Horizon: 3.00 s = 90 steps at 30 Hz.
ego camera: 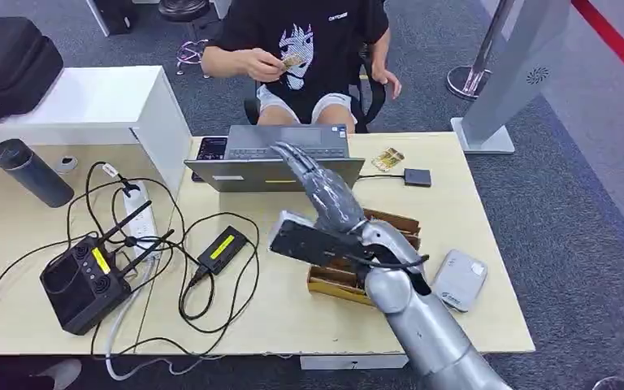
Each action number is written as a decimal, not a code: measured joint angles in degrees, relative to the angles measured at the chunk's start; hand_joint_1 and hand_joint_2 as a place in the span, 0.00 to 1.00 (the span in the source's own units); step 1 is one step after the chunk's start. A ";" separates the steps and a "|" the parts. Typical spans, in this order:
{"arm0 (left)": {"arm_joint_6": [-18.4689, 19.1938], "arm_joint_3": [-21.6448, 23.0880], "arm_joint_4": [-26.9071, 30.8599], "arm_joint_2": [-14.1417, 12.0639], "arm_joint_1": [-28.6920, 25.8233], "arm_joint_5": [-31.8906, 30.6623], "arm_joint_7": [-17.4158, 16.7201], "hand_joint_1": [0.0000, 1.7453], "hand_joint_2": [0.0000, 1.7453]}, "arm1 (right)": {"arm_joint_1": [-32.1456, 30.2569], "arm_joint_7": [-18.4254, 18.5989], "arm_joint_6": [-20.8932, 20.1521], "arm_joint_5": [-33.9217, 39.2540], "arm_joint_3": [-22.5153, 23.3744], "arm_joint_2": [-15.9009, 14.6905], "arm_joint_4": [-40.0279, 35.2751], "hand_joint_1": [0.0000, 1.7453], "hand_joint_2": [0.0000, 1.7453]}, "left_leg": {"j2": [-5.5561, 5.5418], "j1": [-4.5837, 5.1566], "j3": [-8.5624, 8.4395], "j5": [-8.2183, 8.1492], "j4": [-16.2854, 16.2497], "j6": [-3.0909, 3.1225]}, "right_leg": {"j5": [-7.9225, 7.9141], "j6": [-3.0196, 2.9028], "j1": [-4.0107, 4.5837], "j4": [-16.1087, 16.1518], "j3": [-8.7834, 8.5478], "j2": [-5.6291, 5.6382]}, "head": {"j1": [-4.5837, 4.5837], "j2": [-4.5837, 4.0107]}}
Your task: Pass the card to the sensor for recognition and then transmit it.
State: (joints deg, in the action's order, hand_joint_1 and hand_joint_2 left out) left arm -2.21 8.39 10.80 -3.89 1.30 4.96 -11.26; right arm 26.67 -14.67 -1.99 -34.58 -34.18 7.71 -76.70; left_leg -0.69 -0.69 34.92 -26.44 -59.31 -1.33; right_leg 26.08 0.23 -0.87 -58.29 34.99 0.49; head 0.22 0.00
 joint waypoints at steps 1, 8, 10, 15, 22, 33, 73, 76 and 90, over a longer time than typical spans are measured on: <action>-0.09 -0.39 0.00 0.13 -0.09 0.28 -0.09 0.00 1.00 | -2.12 -1.00 0.04 0.37 0.04 -1.69 -1.86 0.00 1.00 | 0.00 0.00 0.00 -0.01 0.00 0.01 | 0.00 0.00 0.00 0.02 -0.01 0.00 | 0.00 0.00; -0.92 -1.79 0.00 0.66 -0.31 1.05 -0.11 0.00 1.00 | -14.01 -3.78 2.56 -2.06 0.48 -9.20 -10.05 0.00 1.00 | 0.04 0.00 0.02 -0.16 0.00 0.10 | 0.05 0.06 0.00 0.03 0.02 0.03 | -0.02 0.00; -1.09 -2.08 0.00 0.83 -0.27 1.44 -0.09 0.00 1.00 | -16.47 -4.13 4.62 -4.22 0.72 -10.40 -12.28 0.00 1.00 | 0.02 0.00 -0.01 -0.19 0.00 0.13 | 0.14 0.15 0.00 0.03 -0.02 0.01 | 0.00 0.00; -1.40 -2.80 0.00 1.33 -0.65 1.84 -0.06 0.00 1.00 | -25.78 -7.17 10.91 -11.15 2.80 -11.36 -18.47 0.00 1.00 | -0.07 0.00 0.01 -0.24 0.01 0.06 | 0.22 0.11 0.00 0.02 -0.05 -0.06 | 0.00 0.00; -1.05 -3.08 0.00 1.64 -0.60 1.46 0.09 0.00 1.00 | -31.95 -8.15 15.63 -21.84 3.58 -11.36 -19.53 0.00 1.00 | -0.04 0.00 -0.01 -0.28 0.01 0.04 | 0.25 0.12 0.00 0.02 -0.06 -0.04 | -0.02 0.00; -0.52 -3.08 0.00 1.66 -0.47 0.63 0.44 0.00 1.00 | -32.67 -2.09 23.48 -32.64 1.55 -11.23 -11.33 0.00 1.00 | -0.04 0.00 -0.04 -0.28 0.01 0.04 | 0.25 0.12 0.00 0.02 -0.11 -0.04 | -0.02 0.00; 0.05 -3.08 0.00 1.55 -0.37 -0.68 -0.09 0.00 1.00 | -30.38 10.34 36.09 -50.18 13.07 -7.86 1.36 0.00 1.00 | -0.03 0.00 -0.04 -0.28 0.01 0.04 | 0.25 0.12 0.00 0.02 -0.10 -0.04 | -0.02 0.00; 0.05 -3.08 0.00 1.55 -0.37 -0.68 -0.11 0.00 1.00 | -30.92 8.39 36.70 -50.18 13.75 -7.58 0.22 0.00 1.00 | -0.03 0.00 -0.04 -0.28 0.01 0.04 | 0.26 0.12 0.00 0.02 -0.09 -0.04 | -0.02 0.00; -0.04 -3.08 0.00 1.60 -0.34 -0.35 -0.11 0.00 1.00 | -32.52 5.86 35.87 -48.15 11.19 -6.59 -3.01 0.00 1.00 | -0.03 0.00 -0.04 -0.28 0.01 0.04 | 0.26 0.12 0.00 0.02 -0.10 -0.04 | -0.02 0.00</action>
State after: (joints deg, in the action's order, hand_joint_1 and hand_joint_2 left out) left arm -2.25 5.31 10.80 -2.29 0.96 4.61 -11.37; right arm -5.85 -8.81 33.88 -82.73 -22.99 1.12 -79.71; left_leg -0.72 -0.69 34.88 -26.72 -59.30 -1.29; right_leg 26.33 0.36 -0.87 -58.27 34.88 0.45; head 0.20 0.00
